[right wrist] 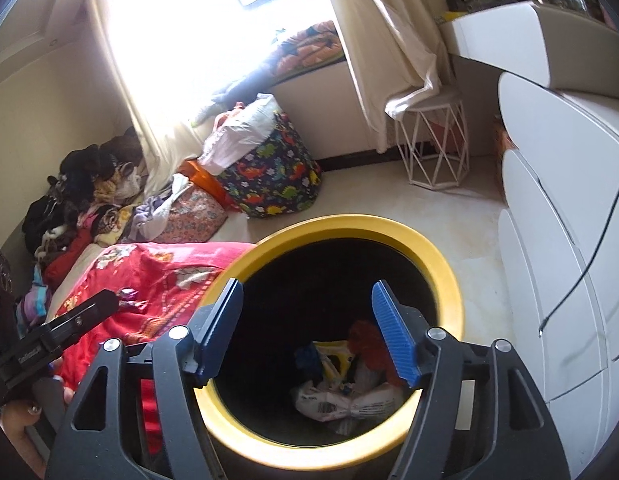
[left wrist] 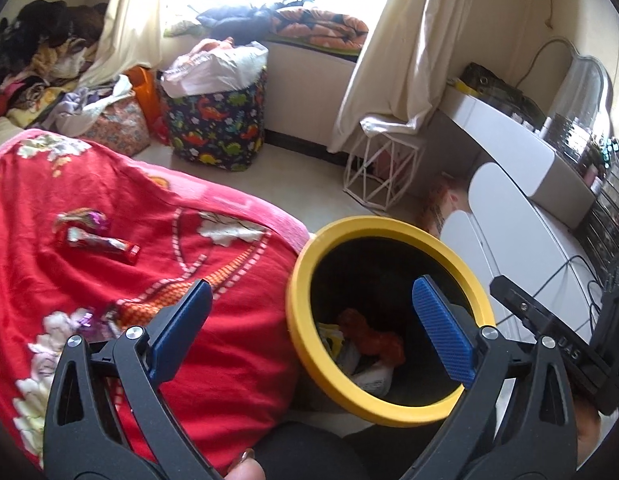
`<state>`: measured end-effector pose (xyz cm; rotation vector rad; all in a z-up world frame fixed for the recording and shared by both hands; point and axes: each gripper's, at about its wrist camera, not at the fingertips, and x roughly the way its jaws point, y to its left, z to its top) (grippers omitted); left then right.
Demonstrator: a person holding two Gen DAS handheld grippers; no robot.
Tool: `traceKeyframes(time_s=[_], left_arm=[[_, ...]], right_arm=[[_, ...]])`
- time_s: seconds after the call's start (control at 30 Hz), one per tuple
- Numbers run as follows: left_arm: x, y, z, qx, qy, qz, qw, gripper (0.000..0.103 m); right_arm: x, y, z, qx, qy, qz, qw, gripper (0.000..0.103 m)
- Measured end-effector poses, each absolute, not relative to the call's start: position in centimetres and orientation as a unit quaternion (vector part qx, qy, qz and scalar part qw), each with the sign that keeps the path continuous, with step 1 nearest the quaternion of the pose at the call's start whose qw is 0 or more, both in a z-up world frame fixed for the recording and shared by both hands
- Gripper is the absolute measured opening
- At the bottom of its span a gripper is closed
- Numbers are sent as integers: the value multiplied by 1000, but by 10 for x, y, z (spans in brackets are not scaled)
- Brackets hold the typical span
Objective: Collect trash
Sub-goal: 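Move both tools back over the candy wrappers on the bed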
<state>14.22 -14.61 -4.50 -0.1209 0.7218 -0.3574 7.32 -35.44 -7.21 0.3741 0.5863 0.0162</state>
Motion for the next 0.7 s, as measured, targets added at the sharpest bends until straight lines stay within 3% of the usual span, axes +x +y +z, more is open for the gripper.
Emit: traceKeyframes(time_s=[0.7], left_arm=[[141,-77,-27,-86,314,-112,939,92]], right_arm=[[68,-289,-48,124,263,82,953,72]])
